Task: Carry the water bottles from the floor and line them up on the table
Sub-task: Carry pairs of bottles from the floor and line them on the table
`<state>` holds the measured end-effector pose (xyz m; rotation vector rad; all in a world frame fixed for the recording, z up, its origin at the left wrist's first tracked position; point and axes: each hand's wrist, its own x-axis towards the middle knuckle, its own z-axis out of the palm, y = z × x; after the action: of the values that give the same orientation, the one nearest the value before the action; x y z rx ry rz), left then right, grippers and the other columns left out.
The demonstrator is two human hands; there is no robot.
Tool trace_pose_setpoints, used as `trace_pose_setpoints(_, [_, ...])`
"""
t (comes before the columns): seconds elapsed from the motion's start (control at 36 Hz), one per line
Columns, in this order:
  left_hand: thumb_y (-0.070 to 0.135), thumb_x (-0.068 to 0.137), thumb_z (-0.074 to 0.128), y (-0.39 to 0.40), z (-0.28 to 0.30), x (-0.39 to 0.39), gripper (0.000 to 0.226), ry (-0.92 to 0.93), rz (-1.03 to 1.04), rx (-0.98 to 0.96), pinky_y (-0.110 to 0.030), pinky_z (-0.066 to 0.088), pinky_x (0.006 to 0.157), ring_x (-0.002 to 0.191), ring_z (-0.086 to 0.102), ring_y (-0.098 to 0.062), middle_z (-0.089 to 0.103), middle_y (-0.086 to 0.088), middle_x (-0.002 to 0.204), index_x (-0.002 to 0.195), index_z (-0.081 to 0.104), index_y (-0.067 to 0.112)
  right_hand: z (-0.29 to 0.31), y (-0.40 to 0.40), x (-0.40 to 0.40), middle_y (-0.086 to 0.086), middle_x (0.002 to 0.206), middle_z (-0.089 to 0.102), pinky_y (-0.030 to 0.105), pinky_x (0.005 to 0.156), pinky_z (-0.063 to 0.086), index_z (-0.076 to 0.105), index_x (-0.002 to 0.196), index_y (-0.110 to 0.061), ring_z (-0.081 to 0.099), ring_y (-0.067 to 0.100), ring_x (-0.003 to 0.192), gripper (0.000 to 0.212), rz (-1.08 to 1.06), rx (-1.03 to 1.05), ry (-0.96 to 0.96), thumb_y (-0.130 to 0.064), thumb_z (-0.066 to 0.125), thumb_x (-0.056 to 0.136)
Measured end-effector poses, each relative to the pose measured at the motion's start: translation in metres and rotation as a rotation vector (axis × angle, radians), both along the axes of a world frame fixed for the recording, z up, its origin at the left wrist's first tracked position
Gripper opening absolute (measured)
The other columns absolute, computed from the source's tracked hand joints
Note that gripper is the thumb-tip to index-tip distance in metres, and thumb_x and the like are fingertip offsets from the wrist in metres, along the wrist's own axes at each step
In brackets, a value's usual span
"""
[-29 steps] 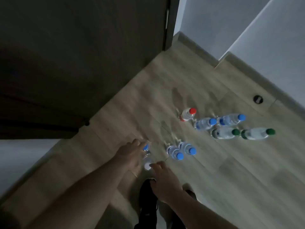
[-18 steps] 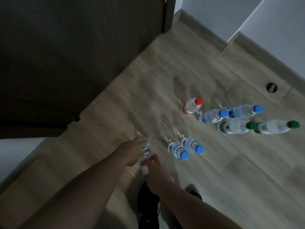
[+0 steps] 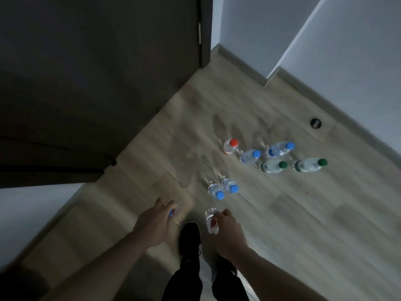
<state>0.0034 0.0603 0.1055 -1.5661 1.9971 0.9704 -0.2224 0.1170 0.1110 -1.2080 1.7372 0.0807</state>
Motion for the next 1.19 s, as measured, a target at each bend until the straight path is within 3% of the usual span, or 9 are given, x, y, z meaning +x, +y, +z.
trace_pose_setpoints(0.08, [0.041, 0.101, 0.044, 0.016, 0.081, -0.010, 0.015, 0.003, 0.011, -0.015, -0.033, 0.046, 0.063, 0.078, 0.061, -0.022, 0.044, 0.002, 0.110, 0.113, 0.048, 0.032, 0.083, 0.014, -0.025, -0.006, 0.094, 0.044, 0.025, 0.069, 0.040, 0.062, 0.093, -0.026, 0.064, 0.027, 0.086, 0.012, -0.087, -0.006, 0.013, -0.031, 0.059, 0.083])
trace_pose_setpoints(0.22, [0.039, 0.101, 0.048, 0.044, 0.231, -0.041, 0.019, 0.092, 0.029, -0.057, -0.036, 0.048, 0.067, 0.082, 0.062, -0.029, 0.047, -0.004, 0.110, 0.116, 0.053, 0.028, 0.230, 0.047, -0.059, 0.004, 0.102, 0.053, 0.027, 0.073, 0.041, 0.067, 0.094, -0.021, 0.064, 0.034, 0.093, 0.009, -0.187, -0.005, 0.060, -0.024, 0.064, 0.086])
trace_pose_setpoints(0.36, [0.044, 0.099, 0.052, 0.063, 0.347, -0.073, 0.016, 0.216, -0.043, -0.148, -0.032, 0.043, 0.058, 0.073, 0.062, -0.022, 0.045, 0.003, 0.102, 0.111, 0.047, 0.034, 0.346, 0.088, -0.084, -0.007, 0.094, 0.049, 0.023, 0.067, 0.037, 0.066, 0.085, -0.027, 0.064, 0.026, 0.086, 0.016, -0.343, -0.092, 0.077, -0.017, 0.072, 0.074])
trace_pose_setpoints(0.44, [0.047, 0.098, 0.050, 0.071, 0.396, -0.093, 0.014, 0.295, -0.120, -0.188, -0.035, 0.050, 0.058, 0.073, 0.063, -0.020, 0.046, 0.006, 0.100, 0.107, 0.047, 0.036, 0.393, 0.116, -0.099, -0.010, 0.091, 0.051, 0.023, 0.066, 0.040, 0.067, 0.083, -0.029, 0.062, 0.021, 0.079, 0.017, -0.439, -0.160, 0.111, -0.019, 0.072, 0.069])
trace_pose_setpoints(0.56, [0.050, 0.097, 0.048, 0.068, 0.443, -0.125, 0.016, 0.411, -0.293, -0.223, -0.036, 0.050, 0.066, 0.083, 0.065, -0.018, 0.055, 0.011, 0.104, 0.105, 0.047, 0.037, 0.440, 0.151, -0.118, -0.012, 0.083, 0.052, 0.026, 0.065, 0.045, 0.067, 0.073, -0.030, 0.057, 0.013, 0.070, 0.016, -0.597, -0.305, 0.137, -0.020, 0.076, 0.063])
trace_pose_setpoints(0.69, [0.050, 0.092, 0.056, 0.071, 0.497, -0.179, 0.018, 0.519, -0.554, -0.329, -0.021, 0.027, 0.053, 0.072, 0.060, -0.012, 0.059, 0.017, 0.088, 0.095, 0.045, 0.037, 0.485, 0.196, -0.138, -0.014, 0.084, 0.057, 0.017, 0.056, 0.039, 0.063, 0.067, -0.038, 0.055, 0.001, 0.067, 0.020, -0.760, -0.372, 0.191, -0.021, 0.072, 0.061])
trace_pose_setpoints(0.89, [0.050, 0.090, 0.055, 0.104, 0.559, -0.261, 0.021, 0.592, -0.808, -0.358, -0.024, 0.027, 0.051, 0.060, 0.050, -0.004, 0.051, 0.019, 0.078, 0.091, 0.039, 0.037, 0.533, 0.269, -0.171, -0.015, 0.088, 0.061, 0.022, 0.061, 0.051, 0.069, 0.074, -0.033, 0.062, 0.002, 0.073, 0.015, -0.935, -0.471, 0.263, -0.020, 0.071, 0.067])
trace_pose_setpoints(1.08, [0.051, 0.091, 0.059, 0.170, 0.594, -0.345, 0.022, 0.644, -0.959, -0.390, -0.020, 0.031, 0.053, 0.067, 0.055, -0.002, 0.056, 0.021, 0.091, 0.095, 0.041, 0.039, 0.571, 0.355, -0.222, -0.017, 0.086, 0.064, 0.016, 0.061, 0.047, 0.068, 0.074, -0.039, 0.062, -0.002, 0.075, 0.017, -1.074, -0.584, 0.308, -0.025, 0.070, 0.065])
trace_pose_setpoints(1.19, [0.052, 0.091, 0.059, 0.221, 0.614, -0.392, 0.022, 0.651, -0.980, -0.408, -0.022, 0.027, 0.052, 0.064, 0.053, -0.003, 0.056, 0.019, 0.082, 0.095, 0.040, 0.041, 0.590, 0.416, -0.257, -0.019, 0.084, 0.065, 0.010, 0.060, 0.045, 0.068, 0.074, -0.039, 0.062, -0.005, 0.077, 0.017, -1.091, -0.616, 0.346, -0.025, 0.069, 0.066])
